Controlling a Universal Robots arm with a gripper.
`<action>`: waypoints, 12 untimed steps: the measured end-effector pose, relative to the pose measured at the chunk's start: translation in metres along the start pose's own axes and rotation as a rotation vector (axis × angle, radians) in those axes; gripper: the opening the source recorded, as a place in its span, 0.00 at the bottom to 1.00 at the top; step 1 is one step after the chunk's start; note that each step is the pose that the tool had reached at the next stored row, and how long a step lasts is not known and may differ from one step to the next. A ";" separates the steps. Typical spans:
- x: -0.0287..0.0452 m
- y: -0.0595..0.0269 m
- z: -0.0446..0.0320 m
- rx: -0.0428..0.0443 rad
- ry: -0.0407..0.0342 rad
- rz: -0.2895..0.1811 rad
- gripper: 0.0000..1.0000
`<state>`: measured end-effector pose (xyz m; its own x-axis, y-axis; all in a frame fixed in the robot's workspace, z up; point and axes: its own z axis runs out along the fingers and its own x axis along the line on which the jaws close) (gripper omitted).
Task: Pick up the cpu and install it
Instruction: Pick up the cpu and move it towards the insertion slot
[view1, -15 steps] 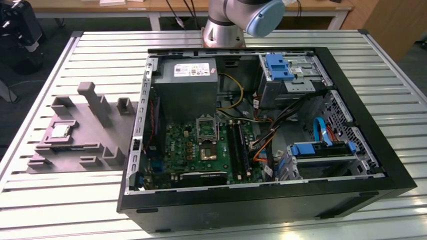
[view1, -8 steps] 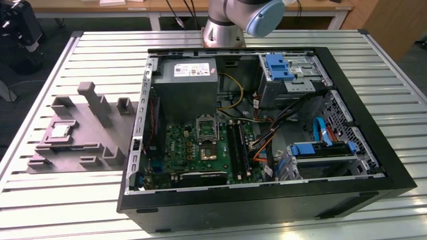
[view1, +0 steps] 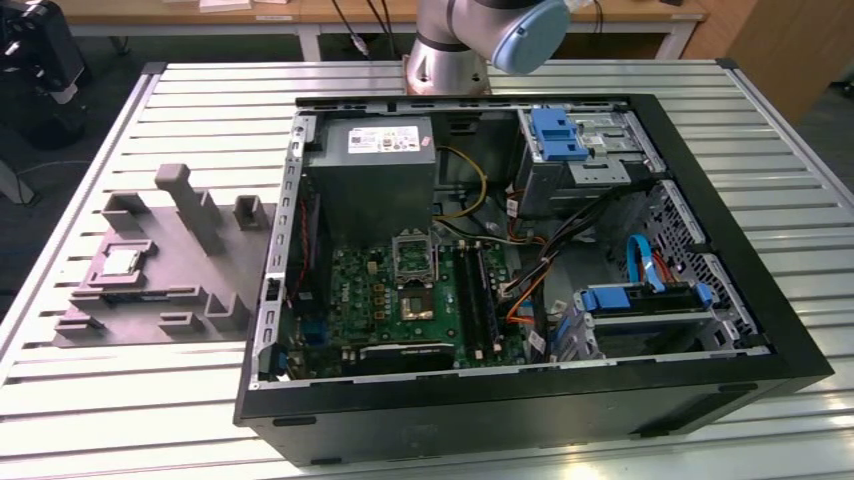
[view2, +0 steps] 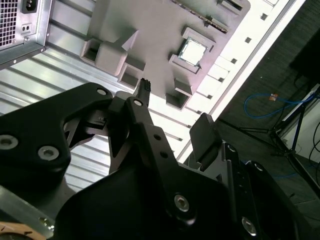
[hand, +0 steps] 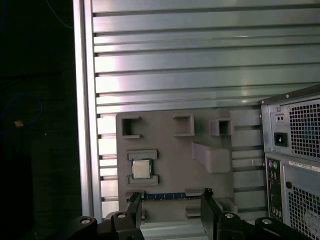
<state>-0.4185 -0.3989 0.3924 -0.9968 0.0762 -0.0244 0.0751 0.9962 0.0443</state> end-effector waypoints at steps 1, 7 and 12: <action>0.0003 0.0000 0.0001 -0.0001 -0.0001 0.000 0.59; 0.0086 -0.0006 0.0025 0.0000 0.0028 -0.009 0.59; 0.0106 -0.0010 0.0091 -0.0023 0.0060 -0.062 0.59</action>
<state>-0.4289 -0.3988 0.3831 -0.9997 0.0145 -0.0211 0.0135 0.9989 0.0452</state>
